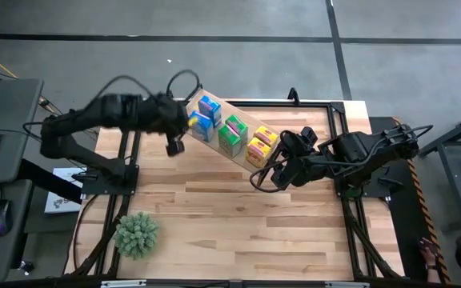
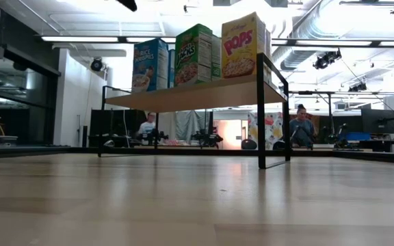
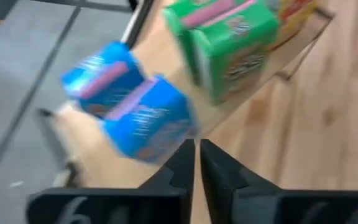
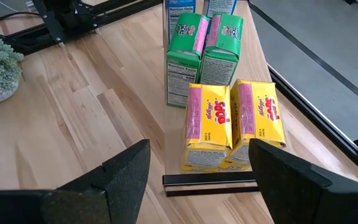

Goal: Stack cereal on shelf
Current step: Put the blue cereal box on the shelf aligned with the other blue cereal box

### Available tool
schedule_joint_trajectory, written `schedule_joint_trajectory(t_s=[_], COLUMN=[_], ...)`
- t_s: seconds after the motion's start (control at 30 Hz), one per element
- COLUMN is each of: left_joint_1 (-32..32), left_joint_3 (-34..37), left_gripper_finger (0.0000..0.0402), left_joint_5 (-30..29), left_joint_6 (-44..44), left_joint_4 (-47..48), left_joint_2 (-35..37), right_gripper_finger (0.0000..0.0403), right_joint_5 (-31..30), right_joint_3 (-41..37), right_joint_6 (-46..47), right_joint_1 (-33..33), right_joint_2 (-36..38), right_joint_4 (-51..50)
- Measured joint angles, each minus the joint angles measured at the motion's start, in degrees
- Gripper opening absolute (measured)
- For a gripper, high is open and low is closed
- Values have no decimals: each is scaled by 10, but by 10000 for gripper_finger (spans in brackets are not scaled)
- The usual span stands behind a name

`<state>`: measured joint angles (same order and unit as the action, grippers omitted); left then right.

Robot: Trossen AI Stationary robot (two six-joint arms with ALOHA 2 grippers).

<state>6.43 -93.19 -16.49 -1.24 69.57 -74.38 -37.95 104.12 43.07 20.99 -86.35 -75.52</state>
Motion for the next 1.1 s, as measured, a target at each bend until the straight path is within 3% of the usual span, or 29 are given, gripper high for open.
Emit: schedule_joint_trajectory(t_s=[0.2, 0.3, 0.43, 0.53, 0.73, 1.1], left_joint_1=[-88, -121, -142, -135, -116, -75], left_joint_3=[274, 393, 497, 532, 540, 539], left_gripper_finger=[4, 4, 1, 1, 0, 0], left_joint_5=[-17, -94, -193, -223, -270, -227], left_joint_6=[-144, -230, -295, -324, -362, -372], left_joint_4=[-243, -374, -533, -585, -592, -608], left_joint_2=[98, 126, 133, 119, 96, 63], right_gripper_finger=[266, 266, 266, 266, 266, 266], right_joint_5=[0, 0, 0, 0, 0, -10], right_joint_3=[0, 0, 0, 0, 0, 0], right_joint_6=[0, 0, 0, 0, 4, 4], right_joint_1=[0, 0, 0, 0, 0, 0], right_joint_2=[0, 0, 0, 0, 0, 0], right_joint_4=[0, 0, 0, 0, 0, 3])
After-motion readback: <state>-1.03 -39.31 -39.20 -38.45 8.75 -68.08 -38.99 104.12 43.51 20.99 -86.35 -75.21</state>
